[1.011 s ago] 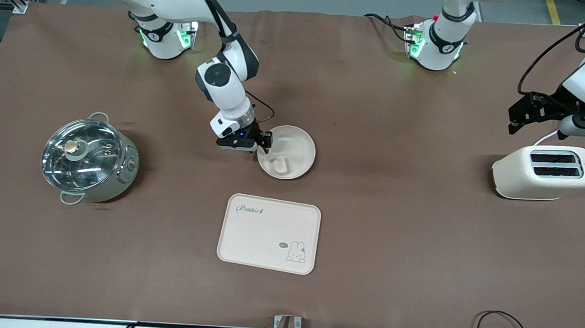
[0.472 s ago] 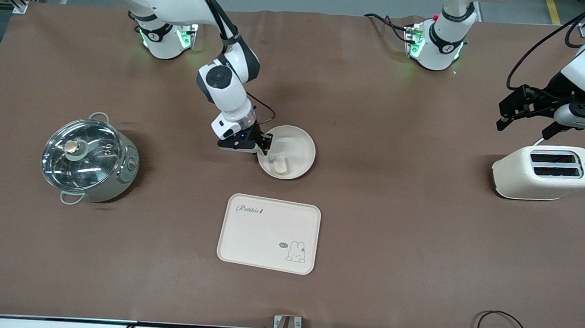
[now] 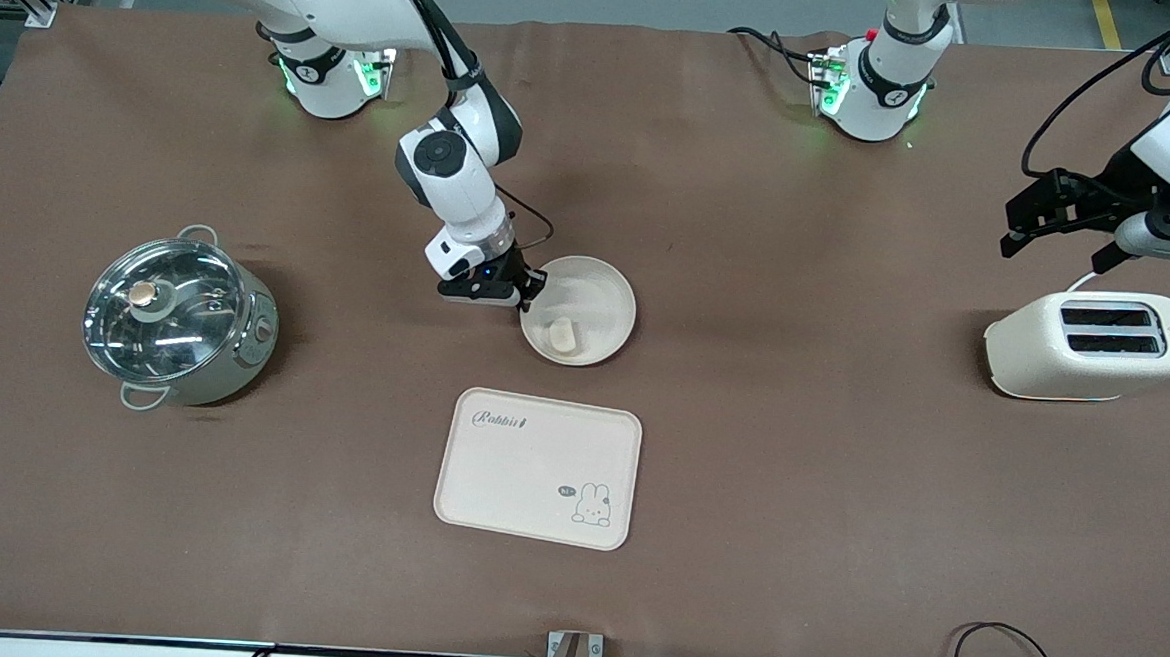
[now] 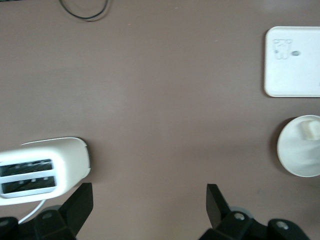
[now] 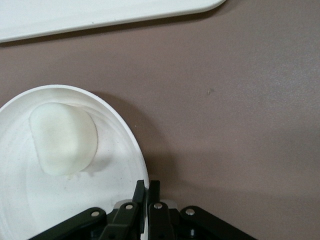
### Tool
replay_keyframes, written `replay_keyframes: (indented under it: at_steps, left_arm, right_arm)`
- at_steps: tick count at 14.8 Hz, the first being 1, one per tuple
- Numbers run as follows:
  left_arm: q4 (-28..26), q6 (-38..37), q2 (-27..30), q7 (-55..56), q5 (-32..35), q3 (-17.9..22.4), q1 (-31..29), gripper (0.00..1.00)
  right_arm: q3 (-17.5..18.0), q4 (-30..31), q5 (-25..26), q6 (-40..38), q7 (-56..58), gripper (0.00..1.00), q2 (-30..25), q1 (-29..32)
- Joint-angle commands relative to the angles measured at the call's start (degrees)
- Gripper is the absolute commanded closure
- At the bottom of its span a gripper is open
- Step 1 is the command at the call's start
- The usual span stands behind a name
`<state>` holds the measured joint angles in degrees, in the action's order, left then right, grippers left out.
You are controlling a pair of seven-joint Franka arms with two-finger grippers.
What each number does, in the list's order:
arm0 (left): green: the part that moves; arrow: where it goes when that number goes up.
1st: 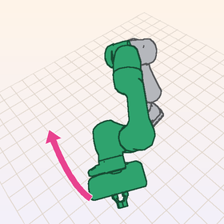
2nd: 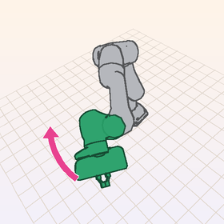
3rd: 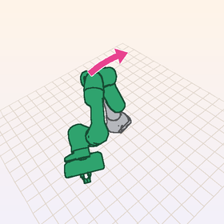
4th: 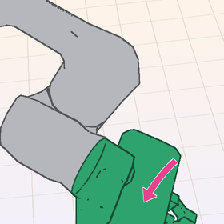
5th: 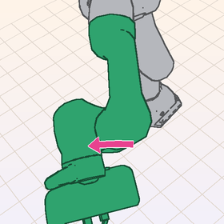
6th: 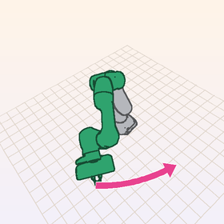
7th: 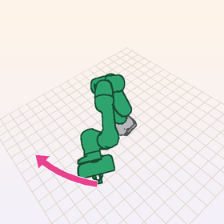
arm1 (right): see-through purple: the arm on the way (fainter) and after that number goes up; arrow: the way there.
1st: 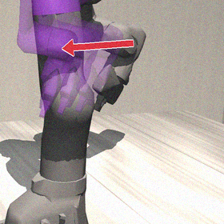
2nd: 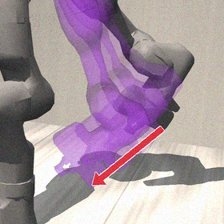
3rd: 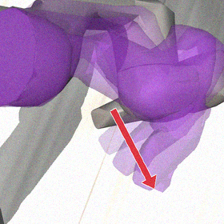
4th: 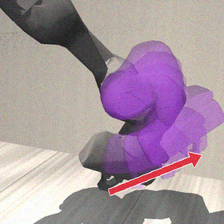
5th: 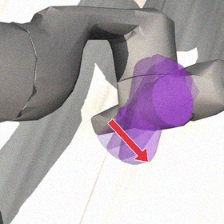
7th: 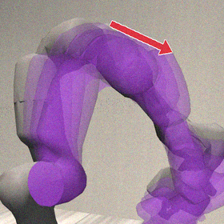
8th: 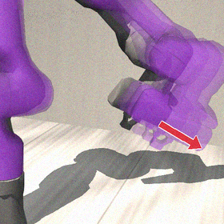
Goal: Place bun in plate and plate on tray
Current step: 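Grasp the plate rim with the right gripper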
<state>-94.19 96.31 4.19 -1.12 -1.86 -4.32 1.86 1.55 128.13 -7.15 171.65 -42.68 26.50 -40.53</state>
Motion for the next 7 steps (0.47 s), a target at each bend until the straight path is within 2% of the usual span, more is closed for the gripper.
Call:
replay_keyframes:
  at_steps: [1,4,7]
  left_arm:
    - [1.8,-1.7,-0.6,-0.2,2.0,0.0,-0.4,0.0]
    - [1.7,-2.0,-0.8,-0.1,2.0,0.5,-0.4,0.0]
    - [1.8,-2.0,-0.9,0.0,2.1,0.5,-0.4,0.0]
  right_arm:
    - [-0.2,-0.4,-0.5,-0.6,-0.7,0.99,-0.3,0.0]
    - [-0.5,-2.3,-0.5,-7.7,-2.7,0.99,-4.6,1.3]
    - [-0.5,-8.7,-0.5,-11.6,-2.6,0.99,-4.4,4.0]
